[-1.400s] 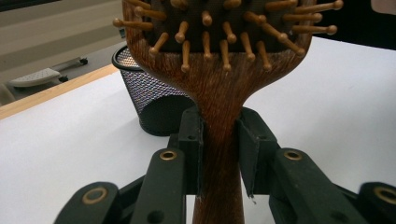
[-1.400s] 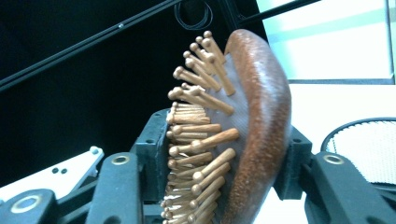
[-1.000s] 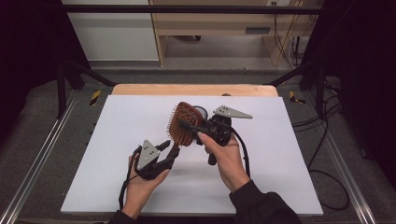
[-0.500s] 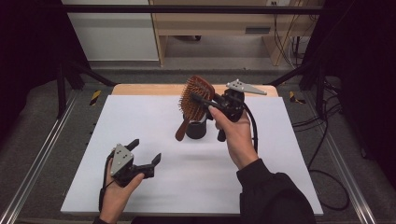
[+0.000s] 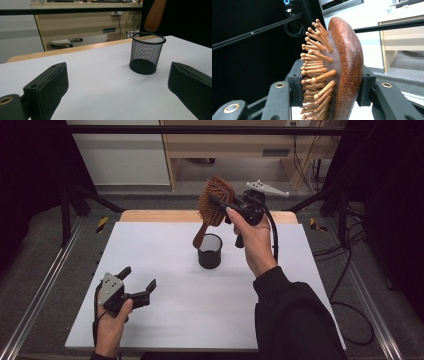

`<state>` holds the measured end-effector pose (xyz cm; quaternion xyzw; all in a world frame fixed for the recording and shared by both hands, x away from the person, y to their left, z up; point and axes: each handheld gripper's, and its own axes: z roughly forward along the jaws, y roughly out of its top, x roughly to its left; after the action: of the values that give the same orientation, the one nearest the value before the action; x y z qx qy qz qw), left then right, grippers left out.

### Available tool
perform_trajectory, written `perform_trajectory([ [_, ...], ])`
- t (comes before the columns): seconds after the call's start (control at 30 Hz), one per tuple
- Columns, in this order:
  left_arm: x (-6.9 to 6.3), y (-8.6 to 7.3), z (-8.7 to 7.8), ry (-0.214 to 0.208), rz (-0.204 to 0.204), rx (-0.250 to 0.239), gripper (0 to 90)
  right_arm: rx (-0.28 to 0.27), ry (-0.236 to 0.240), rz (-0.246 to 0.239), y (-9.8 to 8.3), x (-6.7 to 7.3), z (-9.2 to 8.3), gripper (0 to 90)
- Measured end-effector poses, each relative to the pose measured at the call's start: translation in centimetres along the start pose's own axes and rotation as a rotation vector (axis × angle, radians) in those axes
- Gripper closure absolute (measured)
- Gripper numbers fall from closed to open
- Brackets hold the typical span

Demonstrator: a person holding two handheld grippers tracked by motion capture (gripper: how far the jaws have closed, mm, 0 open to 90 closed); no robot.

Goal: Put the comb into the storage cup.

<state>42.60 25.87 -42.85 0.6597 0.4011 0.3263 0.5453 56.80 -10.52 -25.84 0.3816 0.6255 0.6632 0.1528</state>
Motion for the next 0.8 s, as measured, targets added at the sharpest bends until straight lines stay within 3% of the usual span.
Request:
perform_trajectory([
  [0.4,0.4,-0.3,0.1,0.007,-0.002,0.001,3.3,-0.011,-0.044,-0.034,1.8,-1.3,1.1,51.8],
  [0.8,0.5,-0.3,0.2,0.008,-0.008,-0.003,1.8,-0.009,-0.072,-0.041,1.7,-2.4,1.1,51.7],
])
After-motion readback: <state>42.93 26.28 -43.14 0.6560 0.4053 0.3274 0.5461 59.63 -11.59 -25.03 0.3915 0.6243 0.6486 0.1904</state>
